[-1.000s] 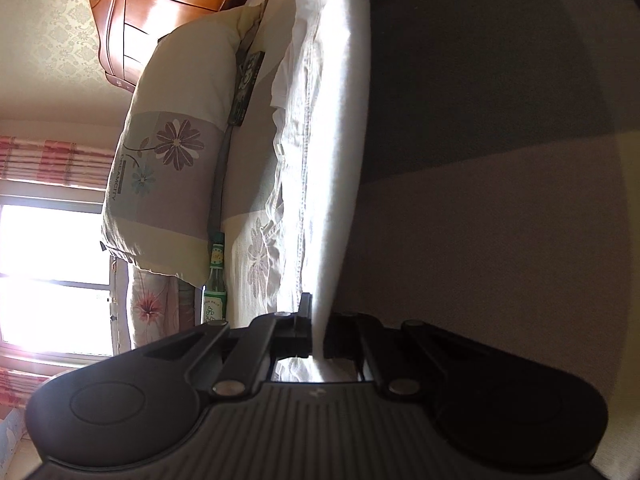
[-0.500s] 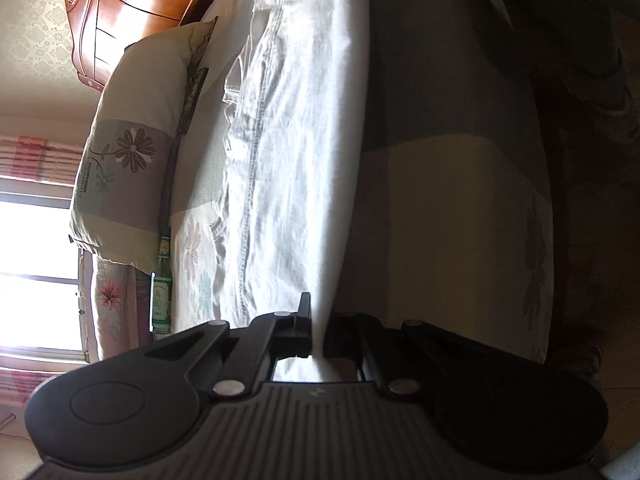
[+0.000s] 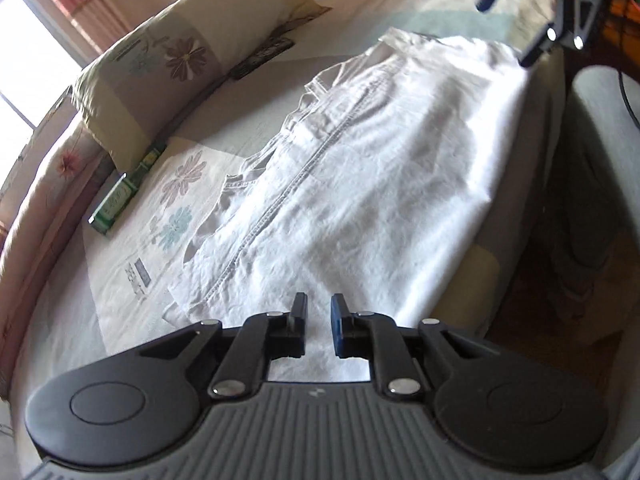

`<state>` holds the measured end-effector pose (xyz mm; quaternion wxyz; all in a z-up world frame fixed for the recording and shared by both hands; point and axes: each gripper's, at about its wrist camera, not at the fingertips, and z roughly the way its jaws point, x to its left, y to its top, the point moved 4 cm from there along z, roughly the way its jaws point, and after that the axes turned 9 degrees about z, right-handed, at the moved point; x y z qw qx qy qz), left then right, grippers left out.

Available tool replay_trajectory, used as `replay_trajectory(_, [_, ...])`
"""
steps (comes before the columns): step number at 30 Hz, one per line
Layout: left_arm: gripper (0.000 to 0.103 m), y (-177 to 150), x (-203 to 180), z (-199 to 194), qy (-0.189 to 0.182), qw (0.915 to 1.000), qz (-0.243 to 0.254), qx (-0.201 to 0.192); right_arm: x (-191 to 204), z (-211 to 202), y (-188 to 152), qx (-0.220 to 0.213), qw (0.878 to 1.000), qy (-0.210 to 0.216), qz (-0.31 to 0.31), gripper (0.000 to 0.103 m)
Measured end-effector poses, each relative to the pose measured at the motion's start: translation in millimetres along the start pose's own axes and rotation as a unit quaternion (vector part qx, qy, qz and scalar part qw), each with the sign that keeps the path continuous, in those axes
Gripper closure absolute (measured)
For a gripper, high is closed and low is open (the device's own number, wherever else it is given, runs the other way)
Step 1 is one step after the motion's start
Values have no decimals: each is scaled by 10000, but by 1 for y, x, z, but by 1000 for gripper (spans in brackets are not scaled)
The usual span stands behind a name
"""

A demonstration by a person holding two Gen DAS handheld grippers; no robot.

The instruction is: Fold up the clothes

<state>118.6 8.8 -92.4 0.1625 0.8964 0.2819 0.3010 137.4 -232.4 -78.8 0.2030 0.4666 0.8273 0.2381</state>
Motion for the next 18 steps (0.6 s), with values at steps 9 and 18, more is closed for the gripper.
replay_trajectory(9, [48, -28, 12, 12, -81, 9931, -1166, 17, -13, 31, -64, 388, 9911, -67, 1272, 5])
replay_trajectory(18, [29, -21, 43, 13, 96, 9819, -1851, -389, -38, 4, -24, -861, 9664, 446, 2382, 0])
